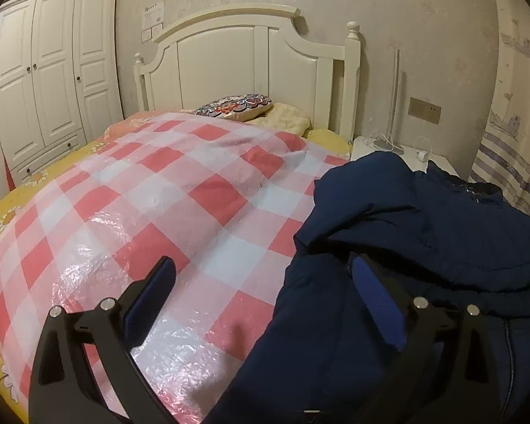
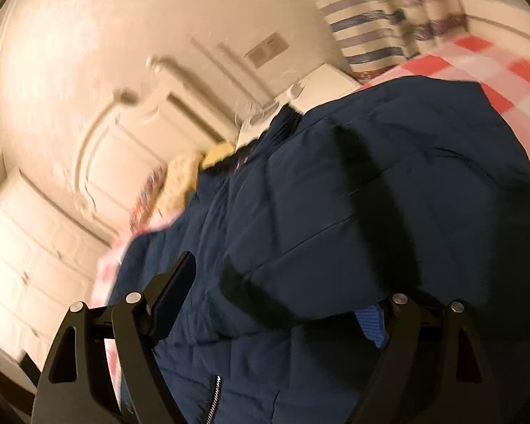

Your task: Fold large clothes

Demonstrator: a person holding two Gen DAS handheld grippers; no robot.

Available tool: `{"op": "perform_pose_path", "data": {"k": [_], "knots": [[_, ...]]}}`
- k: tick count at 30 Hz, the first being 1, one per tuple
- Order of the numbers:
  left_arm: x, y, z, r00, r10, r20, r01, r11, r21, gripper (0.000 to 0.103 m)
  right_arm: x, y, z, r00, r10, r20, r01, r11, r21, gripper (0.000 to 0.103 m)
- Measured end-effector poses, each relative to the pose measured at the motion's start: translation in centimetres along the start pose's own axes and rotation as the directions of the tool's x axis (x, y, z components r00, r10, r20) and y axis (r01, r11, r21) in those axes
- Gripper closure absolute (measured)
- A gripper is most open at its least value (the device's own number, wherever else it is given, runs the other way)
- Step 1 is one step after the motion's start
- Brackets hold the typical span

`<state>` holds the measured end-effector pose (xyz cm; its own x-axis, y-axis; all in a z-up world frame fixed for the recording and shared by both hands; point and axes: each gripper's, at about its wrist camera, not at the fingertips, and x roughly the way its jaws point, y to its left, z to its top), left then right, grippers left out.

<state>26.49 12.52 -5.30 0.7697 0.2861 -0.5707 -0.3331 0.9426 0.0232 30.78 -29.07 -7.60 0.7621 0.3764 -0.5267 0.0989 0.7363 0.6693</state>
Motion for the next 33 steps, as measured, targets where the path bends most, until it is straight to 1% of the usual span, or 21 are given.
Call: {"op": "perform_pose_path", "data": {"k": [2,3,5,6,8,10,11,13,15,17,18,19,22,24,25,26,27,28,31,33], "knots": [[0.0,-0.2,0.0,1.0,0.008,-0.004,-0.008,1.0,0.009,0.004,-0.3,-0.3,0.2,1.0,-0.009,0.024,0.009,1.0,-0.003,0.066],[-0.1,-0.3,0.0,1.0,0.006,-0.002,-0.005,1.0,0.014,0.003,-0.5,-0.2,0.3,0.999,-0.005,0.033,0.005,1.0,-0.013,0.071],[0.0,-0.3,0.0,1.0,0.004,0.001,-0.004,1.0,0.015,0.004,-1.8,1.7,0.5,0.995,-0.028,0.095,0.039,0.992,-0.117,0.078],[0.0,-0.3,0.0,1.0,0.002,0.001,-0.002,1.0,0.014,0.003,-2.5,2.3,0.8,0.992,-0.032,0.124,0.052,0.986,-0.16,0.079],[0.1,-0.2,0.0,1.0,0.001,-0.006,-0.001,1.0,0.01,0.003,-5.1,4.3,1.3,0.976,-0.027,0.218,0.082,0.965,-0.247,0.08],[0.2,-0.1,0.0,1.0,-0.002,-0.012,0.002,1.0,0.004,0.003,-7.0,4.8,1.6,0.965,-0.04,0.26,0.116,0.953,-0.281,0.08],[0.2,0.0,0.0,1.0,-0.003,-0.013,0.003,1.0,0.001,0.003,-7.6,4.5,1.7,0.962,-0.057,0.268,0.138,0.947,-0.291,0.08],[0.2,-0.1,0.0,1.0,-0.005,-0.015,0.005,1.0,0.002,0.003,-7.6,3.3,1.7,0.962,-0.1,0.255,0.174,0.942,-0.286,0.08],[0.2,-0.1,0.0,1.0,-0.005,-0.014,0.005,1.0,0.004,0.003,-7.0,0.8,1.3,0.966,-0.144,0.214,0.196,0.95,-0.243,0.08],[0.2,-0.2,0.0,1.0,-0.004,-0.016,0.004,1.0,0.004,0.003,-5.6,-1.4,1.1,0.972,-0.168,0.163,0.199,0.961,-0.194,0.08],[0.2,-0.1,0.0,1.0,-0.005,-0.018,0.005,1.0,0.003,0.003,-5.2,-2.6,0.9,0.977,-0.163,0.138,0.185,0.969,-0.162,0.08],[0.2,-0.1,0.1,1.0,-0.005,-0.02,0.005,1.0,0.002,0.003,-5.0,-2.9,1.0,0.979,-0.154,0.13,0.173,0.973,-0.151,0.08],[0.2,-0.1,0.1,1.0,-0.003,-0.026,0.003,1.0,-0.002,0.003,-5.6,-1.7,1.1,0.976,-0.148,0.161,0.179,0.964,-0.195,0.08],[0.2,0.0,0.0,1.0,-0.003,-0.025,0.002,1.0,-0.007,0.003,-6.1,-1.7,0.9,0.974,-0.141,0.179,0.174,0.967,-0.185,0.08],[0.2,0.1,0.0,1.0,-0.003,-0.027,0.003,1.0,-0.008,0.003,-5.9,-2.0,0.9,0.972,-0.162,0.167,0.191,0.965,-0.178,0.08],[0.3,0.1,0.0,1.0,-0.004,-0.029,0.004,1.0,-0.008,0.003,-5.3,-2.1,0.7,0.971,-0.193,0.139,0.216,0.96,-0.176,0.08],[0.4,0.1,0.1,0.999,-0.004,-0.032,0.004,1.0,-0.008,0.003,-4.5,-2.3,0.7,0.972,-0.216,0.092,0.23,0.957,-0.18,0.08],[0.5,0.2,0.1,0.999,-0.003,-0.035,0.003,1.0,-0.009,0.003,-4.2,-2.3,0.7,0.971,-0.228,0.076,0.239,0.954,-0.179,0.08],[-0.1,0.4,0.9,1.0,0.007,-0.028,-0.008,1.0,-0.016,0.003,-4.8,-2.1,0.6,0.968,-0.237,0.082,0.247,0.955,-0.163,0.08],[-1.5,0.7,2.2,1.0,-0.029,0.006,0.029,0.999,-0.046,0.003,-5.5,-2.1,0.3,0.972,-0.22,0.078,0.229,0.963,-0.14,0.08]]}}
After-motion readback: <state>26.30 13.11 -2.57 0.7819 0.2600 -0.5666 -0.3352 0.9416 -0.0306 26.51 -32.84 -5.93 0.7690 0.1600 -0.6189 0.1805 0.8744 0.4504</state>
